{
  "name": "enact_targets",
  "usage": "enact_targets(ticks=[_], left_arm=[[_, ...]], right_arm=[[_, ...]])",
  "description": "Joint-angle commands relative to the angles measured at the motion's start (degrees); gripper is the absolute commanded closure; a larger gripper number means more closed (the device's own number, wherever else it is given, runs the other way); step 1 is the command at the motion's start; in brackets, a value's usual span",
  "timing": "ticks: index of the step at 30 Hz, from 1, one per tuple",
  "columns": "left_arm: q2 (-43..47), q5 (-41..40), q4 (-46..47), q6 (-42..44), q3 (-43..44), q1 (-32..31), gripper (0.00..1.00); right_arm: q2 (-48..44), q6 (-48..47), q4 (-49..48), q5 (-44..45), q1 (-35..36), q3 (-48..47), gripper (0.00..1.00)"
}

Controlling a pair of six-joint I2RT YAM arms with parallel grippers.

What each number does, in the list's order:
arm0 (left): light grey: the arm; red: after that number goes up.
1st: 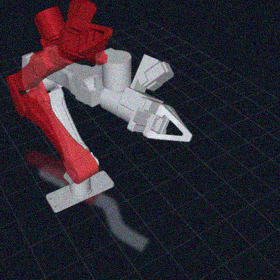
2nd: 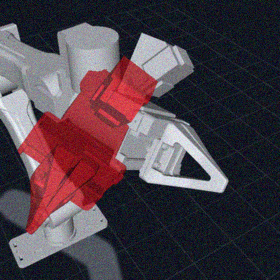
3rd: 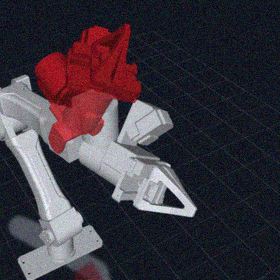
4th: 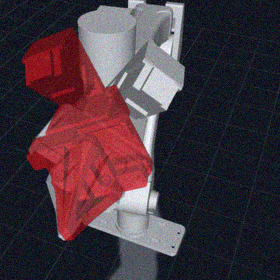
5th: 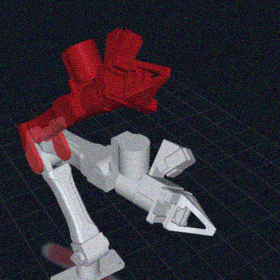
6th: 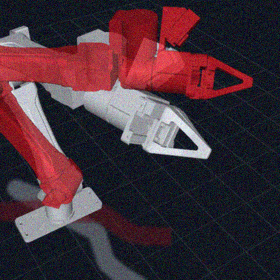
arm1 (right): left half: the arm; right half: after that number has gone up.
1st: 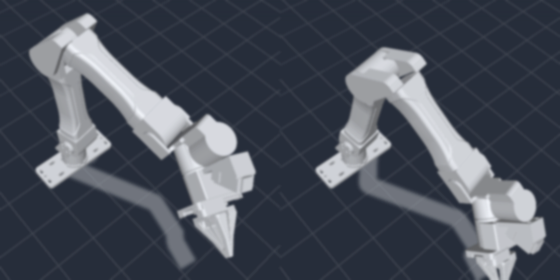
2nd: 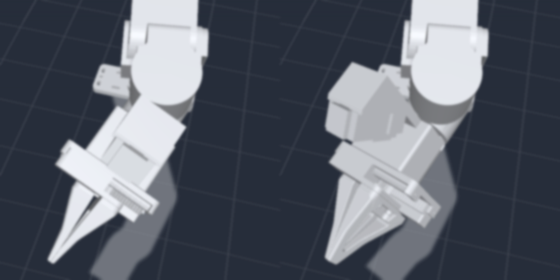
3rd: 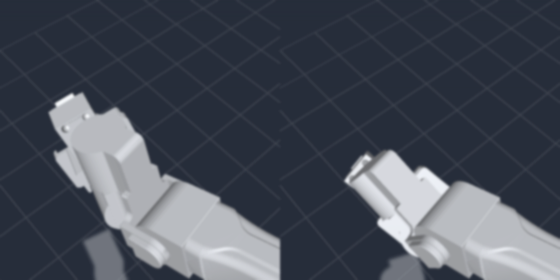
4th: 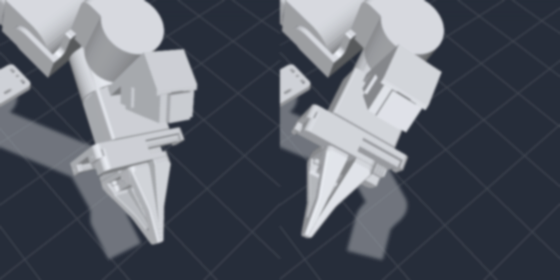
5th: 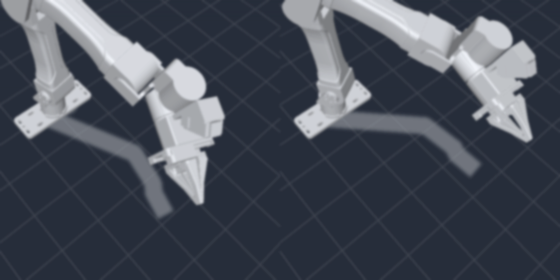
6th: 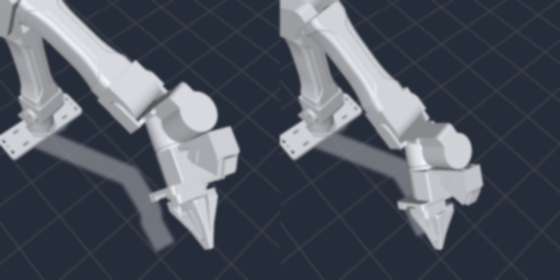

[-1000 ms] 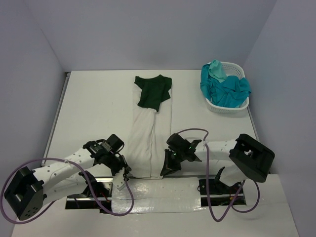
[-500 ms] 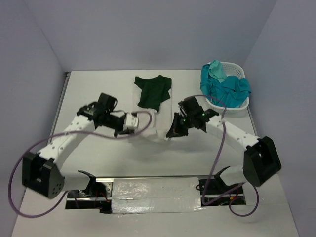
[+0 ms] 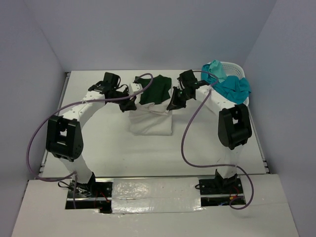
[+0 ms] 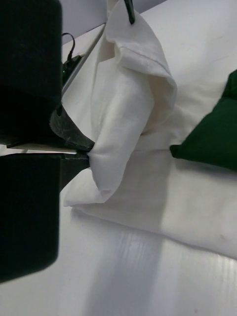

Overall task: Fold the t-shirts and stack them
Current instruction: Fold the folded rectangular tshirt in 1/3 of the way

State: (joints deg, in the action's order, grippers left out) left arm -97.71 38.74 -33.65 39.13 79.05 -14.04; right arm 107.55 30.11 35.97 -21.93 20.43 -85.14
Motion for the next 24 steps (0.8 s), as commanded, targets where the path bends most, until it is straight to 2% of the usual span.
enact_targets(ticks=[1, 4, 10, 11, 14, 15, 17, 18, 21, 24], left_arm=[[-1.34, -2.09, 9.19, -5.91, 0.41, 0.68, 1.00], [-3.53, -3.49, 14.73, -8.98, 0.49, 0.68, 1.00], [-11.26, -7.54, 17.39, -12.15, 5.24, 0.68, 1.00], [-13.01, -8.06, 18.00, -12.50, 5.68, 0.60, 1.00], [-16.53, -10.96, 22.74, -14.43, 7.60, 0.68, 0.88], [-17.68, -12.45, 23.71, -15.31, 8.48, 0.68, 0.79], [-21.02, -12.90, 24.95, -18.20, 10.94, 0.77, 0.69], [-22.25, -13.08, 25.12, -19.00, 13.65, 0.86, 0.65], [-25.85, -16.93, 25.39, -22.86, 17.98, 0.86, 0.62], [-27.18, -22.11, 24.94, -26.90, 20.71, 2.00, 0.60]], right_arm=[[1.69, -1.90, 1.83, 1.28, -2.14, -4.06, 1.00], [5.38, -2.42, 2.53, 0.75, -2.58, -6.78, 1.00], [11.19, -2.51, 1.92, -0.65, -3.55, -11.53, 0.99], [11.80, -2.16, 1.22, -0.39, -3.81, -12.23, 0.95], [14.96, -1.46, 1.13, 1.10, -5.65, -16.19, 0.83], [16.28, -1.28, 0.78, 1.10, -6.09, -17.06, 0.74], [17.52, -1.63, -0.28, 1.10, -7.50, -20.14, 0.67], [18.74, -2.15, 0.07, 2.32, -8.03, -21.80, 0.59], [19.81, -4.70, 2.70, 5.22, -8.73, -28.75, 0.50], [17.10, -7.51, 4.20, 6.90, -8.47, -31.41, 0.50]])
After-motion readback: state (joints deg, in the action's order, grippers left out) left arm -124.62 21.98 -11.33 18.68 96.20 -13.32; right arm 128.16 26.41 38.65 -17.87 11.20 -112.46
